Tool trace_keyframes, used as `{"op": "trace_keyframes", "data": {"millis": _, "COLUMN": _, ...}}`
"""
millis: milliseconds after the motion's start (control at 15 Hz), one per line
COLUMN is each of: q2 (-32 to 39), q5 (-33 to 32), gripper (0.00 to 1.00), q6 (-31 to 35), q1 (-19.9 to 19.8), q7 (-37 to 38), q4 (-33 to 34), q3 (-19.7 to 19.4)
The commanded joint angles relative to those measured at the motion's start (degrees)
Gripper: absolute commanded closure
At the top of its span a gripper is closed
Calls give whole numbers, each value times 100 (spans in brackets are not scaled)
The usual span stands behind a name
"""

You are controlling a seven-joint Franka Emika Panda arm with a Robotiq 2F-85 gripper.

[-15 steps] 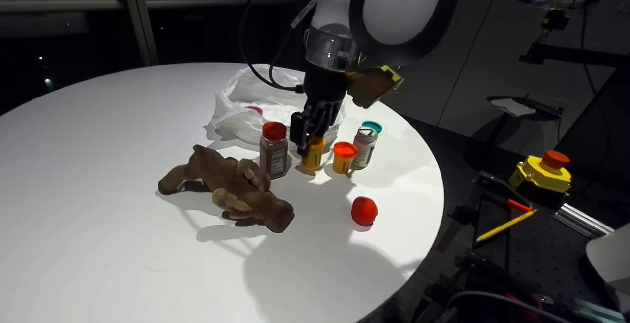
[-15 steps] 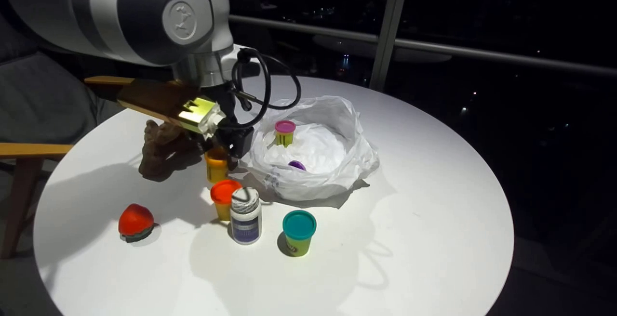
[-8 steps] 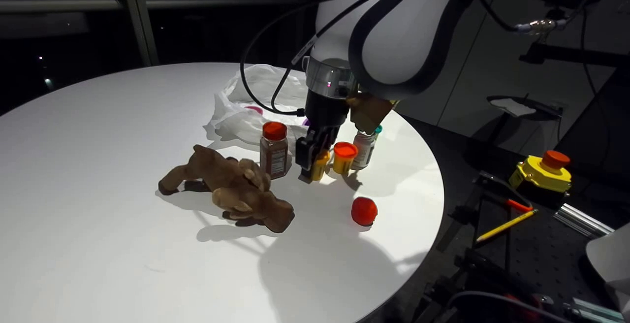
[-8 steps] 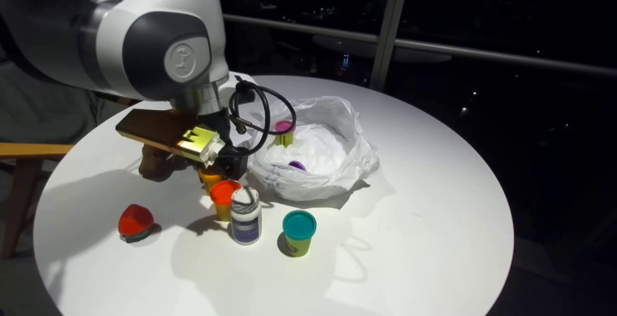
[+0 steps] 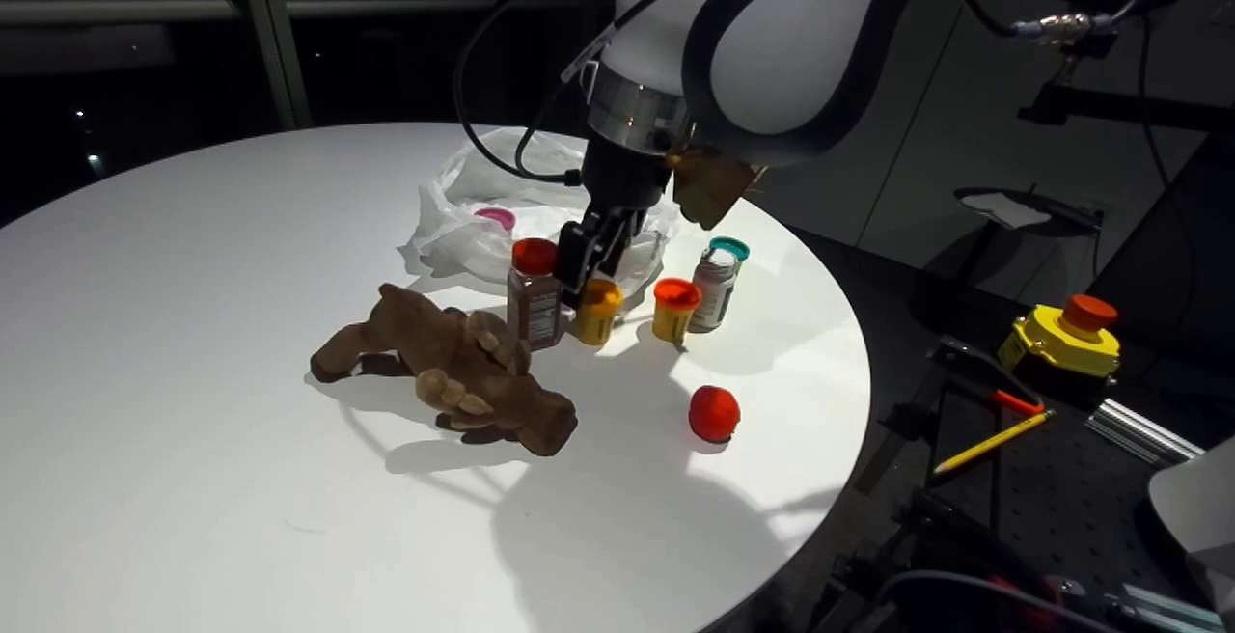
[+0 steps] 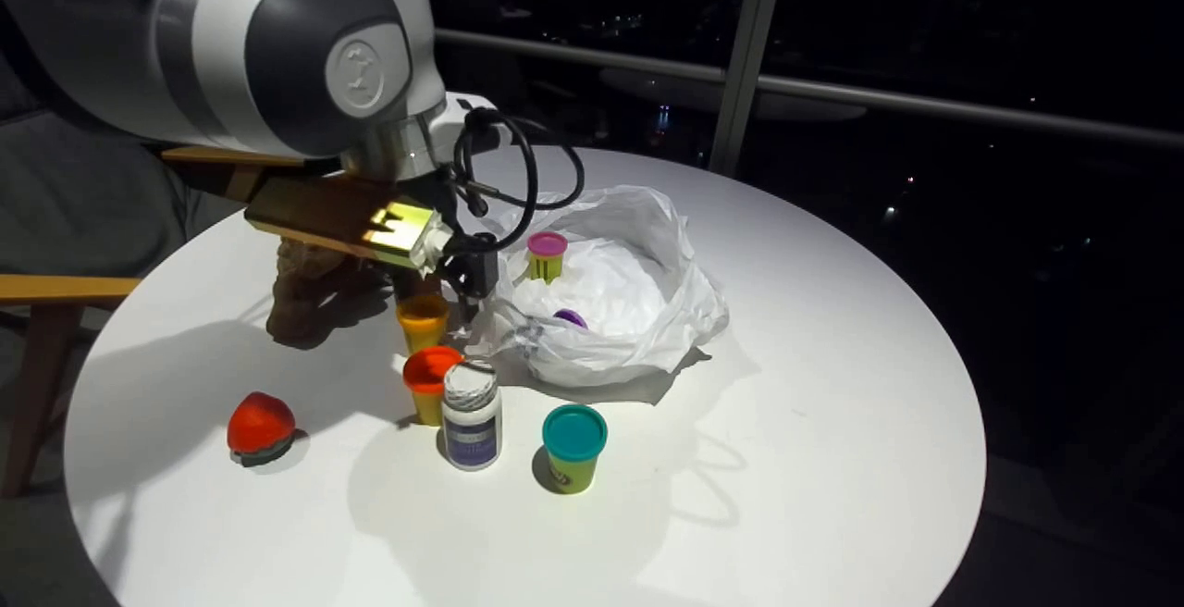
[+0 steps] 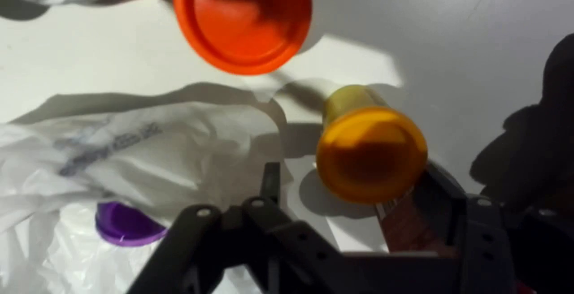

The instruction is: Remove all the objects from the plastic bag and put them on the table

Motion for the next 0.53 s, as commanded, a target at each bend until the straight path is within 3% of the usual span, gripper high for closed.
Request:
{"op": "trace_keyframes", "data": {"millis": 0, "q2": -408, "q5": -461, "gripper": 0, "q6": -213, "q1": 561, "q7": 484, "q4": 51, "q3": -648}}
{"op": "trace_keyframes", "data": {"millis": 200, "q2": -502, "q5": -600, "gripper": 0, "q6": -517, "q1": 554, "q7": 610, "q4": 271, "q3": -734}}
{"op": "trace_keyframes", "data": {"millis": 467, "q2": -561, "q5": -295, "gripper": 0, "q6": -1081, "q1": 102, "q7": 371, "q4": 641, "q3": -358}}
